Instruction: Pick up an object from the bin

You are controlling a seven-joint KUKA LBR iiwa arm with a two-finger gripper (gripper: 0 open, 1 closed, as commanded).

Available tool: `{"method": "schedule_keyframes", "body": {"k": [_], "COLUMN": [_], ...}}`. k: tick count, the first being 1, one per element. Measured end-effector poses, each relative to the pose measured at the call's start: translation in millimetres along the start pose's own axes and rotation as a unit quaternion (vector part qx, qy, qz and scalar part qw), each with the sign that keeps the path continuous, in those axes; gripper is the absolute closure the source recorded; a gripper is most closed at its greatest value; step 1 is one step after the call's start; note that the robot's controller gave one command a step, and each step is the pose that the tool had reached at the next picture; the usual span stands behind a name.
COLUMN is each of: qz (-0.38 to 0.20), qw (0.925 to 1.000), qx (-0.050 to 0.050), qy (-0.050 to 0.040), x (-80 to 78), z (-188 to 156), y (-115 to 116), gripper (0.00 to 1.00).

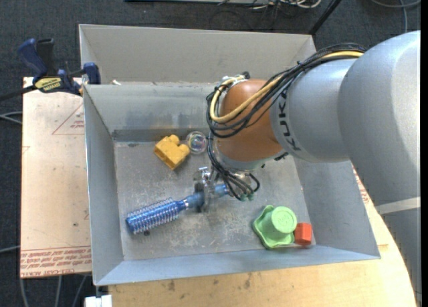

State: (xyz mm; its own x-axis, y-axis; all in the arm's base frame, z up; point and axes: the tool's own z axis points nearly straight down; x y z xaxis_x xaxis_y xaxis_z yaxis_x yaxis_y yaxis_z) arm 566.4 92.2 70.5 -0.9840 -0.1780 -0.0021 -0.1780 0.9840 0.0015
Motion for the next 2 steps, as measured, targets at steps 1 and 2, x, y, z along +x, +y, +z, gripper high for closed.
{"method": "schedule_keyframes", "body": {"k": [1,2], "qz": [-0.009,-0.093], "qw": [1.0,0.9957], "qx": [0.001,0.0], "qy": [-0.0037,0.0001], "x": [10.4,-77.9], "z": [-128.6,3.7], "y": [0.1,7.3], "gripper": [1.0,1.0]}}
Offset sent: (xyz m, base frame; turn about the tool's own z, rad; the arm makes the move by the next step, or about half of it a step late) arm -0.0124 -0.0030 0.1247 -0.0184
